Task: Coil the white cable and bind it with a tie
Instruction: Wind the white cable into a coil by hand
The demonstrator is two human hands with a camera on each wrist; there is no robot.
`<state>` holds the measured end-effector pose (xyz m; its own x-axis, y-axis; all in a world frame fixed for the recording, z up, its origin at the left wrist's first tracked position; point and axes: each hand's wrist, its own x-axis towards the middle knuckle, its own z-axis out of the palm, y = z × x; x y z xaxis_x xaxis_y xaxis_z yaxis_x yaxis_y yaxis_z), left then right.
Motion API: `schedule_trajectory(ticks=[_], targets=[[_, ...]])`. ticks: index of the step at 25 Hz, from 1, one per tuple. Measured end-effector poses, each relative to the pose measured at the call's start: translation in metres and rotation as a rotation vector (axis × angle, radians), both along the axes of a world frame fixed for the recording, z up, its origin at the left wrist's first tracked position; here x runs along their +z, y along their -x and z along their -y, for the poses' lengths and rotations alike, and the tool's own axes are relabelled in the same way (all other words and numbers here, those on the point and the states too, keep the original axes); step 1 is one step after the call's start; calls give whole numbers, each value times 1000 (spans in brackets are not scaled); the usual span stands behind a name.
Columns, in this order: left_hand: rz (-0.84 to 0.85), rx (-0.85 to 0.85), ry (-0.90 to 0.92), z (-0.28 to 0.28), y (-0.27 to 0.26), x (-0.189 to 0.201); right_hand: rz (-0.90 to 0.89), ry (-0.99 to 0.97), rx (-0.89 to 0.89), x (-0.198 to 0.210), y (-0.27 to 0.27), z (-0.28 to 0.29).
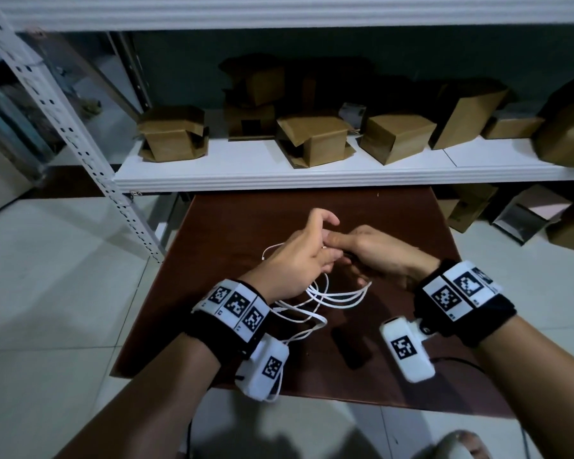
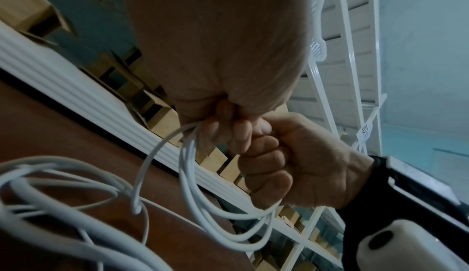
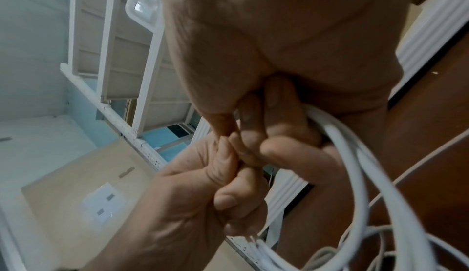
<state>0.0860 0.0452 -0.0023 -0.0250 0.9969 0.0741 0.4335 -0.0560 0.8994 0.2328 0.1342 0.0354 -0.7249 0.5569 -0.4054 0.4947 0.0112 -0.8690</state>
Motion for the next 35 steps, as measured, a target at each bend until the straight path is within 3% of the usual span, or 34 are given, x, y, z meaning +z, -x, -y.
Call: schedule_trajectory(ticks=[2,7,12,15,18,20,21,24,27,30,32,35], targets=[[51,-18,-6,1,3,4,-86,42,-67,1,-1,1],[419,-17,10,-5,8,8,-328,118,-282,3,7,3],[511,47,49,-2,11,9,-436,134,-378,5,8,-1],[450,125,55,-4,11,6,-335,88,-301,3,7,-2],[147,130,17,-5,13,1,-194,192,-84,6,1,-1],[-12,131,11,-2,10,-1,-147,214,-35,5,-3,-1],[35,127,16,-2,8,-2,-154,188,-47,4,-3,0],[382,94,29,-1,7,7,-302,167,-184,8,1,2],[718,42,15,4,11,19,-506,379,-345,19,4,2],[1018,-36,12,7,5,17,-658,520,-379,27,1,3],[1051,-49,7,5,4,15,-658,514,-385,31,-6,2],[925,-27,-25,2,14,20,-612,464,-340,32,-16,2]])
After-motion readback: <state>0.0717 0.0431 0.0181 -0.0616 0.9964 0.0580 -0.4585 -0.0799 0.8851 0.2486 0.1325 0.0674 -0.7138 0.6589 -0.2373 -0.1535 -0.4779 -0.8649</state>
